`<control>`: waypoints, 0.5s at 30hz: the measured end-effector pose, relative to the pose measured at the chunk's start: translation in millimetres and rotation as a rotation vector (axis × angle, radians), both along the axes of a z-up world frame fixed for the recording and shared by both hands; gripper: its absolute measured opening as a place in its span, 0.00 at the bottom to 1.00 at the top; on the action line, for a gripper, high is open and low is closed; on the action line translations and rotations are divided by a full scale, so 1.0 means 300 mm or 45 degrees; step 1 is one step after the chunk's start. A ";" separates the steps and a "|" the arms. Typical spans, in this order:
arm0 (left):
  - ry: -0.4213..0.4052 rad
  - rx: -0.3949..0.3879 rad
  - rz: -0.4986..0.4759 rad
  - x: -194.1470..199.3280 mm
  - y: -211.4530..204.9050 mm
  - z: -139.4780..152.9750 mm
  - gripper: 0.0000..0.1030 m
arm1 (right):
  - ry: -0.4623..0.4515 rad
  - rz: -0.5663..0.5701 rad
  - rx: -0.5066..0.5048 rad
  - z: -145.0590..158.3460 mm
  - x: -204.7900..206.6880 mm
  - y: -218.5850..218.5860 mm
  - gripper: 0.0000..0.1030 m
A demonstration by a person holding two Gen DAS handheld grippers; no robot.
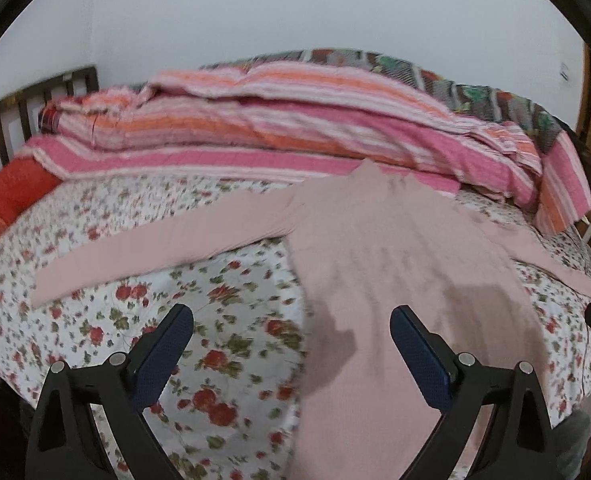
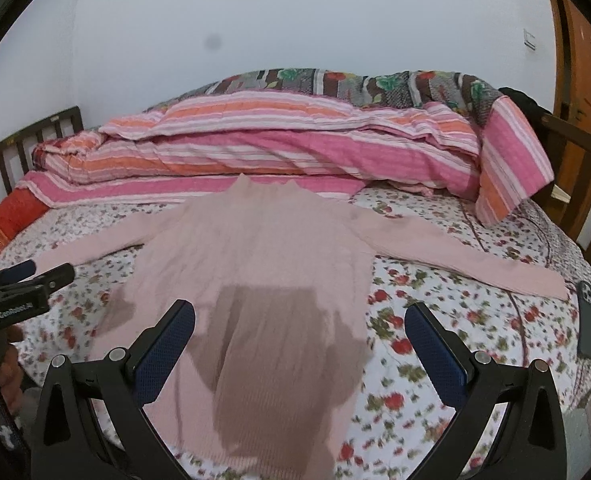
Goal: Fold small clothes
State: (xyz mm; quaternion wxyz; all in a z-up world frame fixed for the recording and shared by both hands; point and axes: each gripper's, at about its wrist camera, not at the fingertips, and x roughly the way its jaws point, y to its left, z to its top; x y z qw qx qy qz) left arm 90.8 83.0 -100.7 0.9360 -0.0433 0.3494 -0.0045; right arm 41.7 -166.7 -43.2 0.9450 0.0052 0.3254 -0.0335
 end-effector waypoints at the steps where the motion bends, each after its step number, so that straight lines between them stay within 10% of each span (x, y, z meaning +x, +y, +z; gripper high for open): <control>1: 0.008 -0.017 0.008 0.014 0.027 -0.021 0.97 | 0.008 0.000 -0.003 -0.018 0.025 0.005 1.00; 15: 0.114 -0.311 0.377 0.174 0.617 -0.272 0.87 | 0.117 0.117 0.062 -0.204 0.292 0.044 0.97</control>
